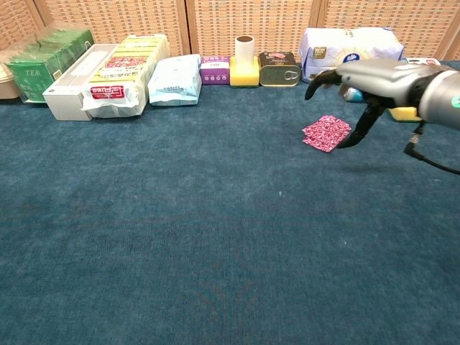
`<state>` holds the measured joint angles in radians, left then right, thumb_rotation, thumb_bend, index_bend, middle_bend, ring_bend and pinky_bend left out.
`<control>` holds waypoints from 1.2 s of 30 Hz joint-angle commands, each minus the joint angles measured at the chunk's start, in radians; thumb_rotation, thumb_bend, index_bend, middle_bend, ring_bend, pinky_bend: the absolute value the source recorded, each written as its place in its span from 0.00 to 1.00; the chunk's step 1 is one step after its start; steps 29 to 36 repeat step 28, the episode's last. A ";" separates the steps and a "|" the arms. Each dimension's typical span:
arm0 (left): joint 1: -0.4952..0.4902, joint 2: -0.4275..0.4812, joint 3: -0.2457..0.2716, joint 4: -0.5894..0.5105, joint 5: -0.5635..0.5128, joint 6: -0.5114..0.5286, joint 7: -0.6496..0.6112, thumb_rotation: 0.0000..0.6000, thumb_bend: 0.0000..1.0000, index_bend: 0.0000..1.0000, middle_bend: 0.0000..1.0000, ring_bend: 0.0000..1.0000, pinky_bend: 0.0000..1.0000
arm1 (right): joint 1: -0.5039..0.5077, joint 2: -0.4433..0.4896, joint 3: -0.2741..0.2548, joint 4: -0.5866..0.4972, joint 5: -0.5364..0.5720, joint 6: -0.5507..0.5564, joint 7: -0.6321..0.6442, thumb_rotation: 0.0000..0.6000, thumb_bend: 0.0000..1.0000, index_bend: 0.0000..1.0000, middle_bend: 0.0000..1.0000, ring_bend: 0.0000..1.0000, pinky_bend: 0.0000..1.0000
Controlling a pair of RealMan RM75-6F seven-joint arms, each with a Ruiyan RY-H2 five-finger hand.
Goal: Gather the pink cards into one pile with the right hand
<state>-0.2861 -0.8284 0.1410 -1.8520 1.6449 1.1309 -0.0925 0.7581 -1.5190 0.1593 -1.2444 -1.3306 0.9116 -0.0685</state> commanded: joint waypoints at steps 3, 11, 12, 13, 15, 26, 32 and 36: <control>0.024 0.000 -0.005 -0.007 -0.009 0.041 0.028 1.00 0.06 0.00 0.00 0.00 0.00 | -0.149 0.172 -0.022 -0.230 -0.046 0.224 -0.025 1.00 0.10 0.24 0.18 0.18 0.28; 0.068 0.011 -0.013 -0.021 -0.022 0.115 0.069 1.00 0.06 0.00 0.00 0.00 0.00 | -0.299 0.322 -0.060 -0.360 -0.089 0.410 0.006 1.00 0.05 0.23 0.12 0.09 0.18; 0.077 0.011 -0.017 -0.021 -0.034 0.128 0.084 1.00 0.06 0.00 0.00 0.00 0.00 | -0.321 0.346 -0.067 -0.392 -0.085 0.427 0.003 1.00 0.05 0.22 0.11 0.08 0.17; 0.085 0.010 -0.022 -0.023 -0.048 0.140 0.104 1.00 0.06 0.00 0.00 0.00 0.00 | -0.345 0.371 -0.076 -0.426 -0.079 0.447 -0.006 1.00 0.05 0.22 0.11 0.08 0.16; 0.102 0.005 -0.034 -0.033 -0.091 0.159 0.147 1.00 0.06 0.00 0.00 0.00 0.00 | -0.405 0.417 -0.098 -0.499 -0.077 0.508 -0.034 1.00 0.04 0.21 0.11 0.07 0.16; 0.145 -0.021 -0.069 -0.078 -0.191 0.218 0.256 1.00 0.06 0.00 0.00 0.00 0.00 | -0.645 0.453 -0.186 -0.553 -0.086 0.733 -0.052 1.00 0.03 0.21 0.09 0.07 0.13; 0.149 -0.024 -0.069 -0.083 -0.193 0.221 0.266 1.00 0.06 0.00 0.00 0.00 0.00 | -0.660 0.449 -0.180 -0.541 -0.094 0.751 -0.032 1.00 0.02 0.21 0.09 0.07 0.12; 0.149 -0.024 -0.069 -0.083 -0.193 0.221 0.266 1.00 0.06 0.00 0.00 0.00 0.00 | -0.660 0.449 -0.180 -0.541 -0.094 0.751 -0.032 1.00 0.02 0.21 0.09 0.07 0.12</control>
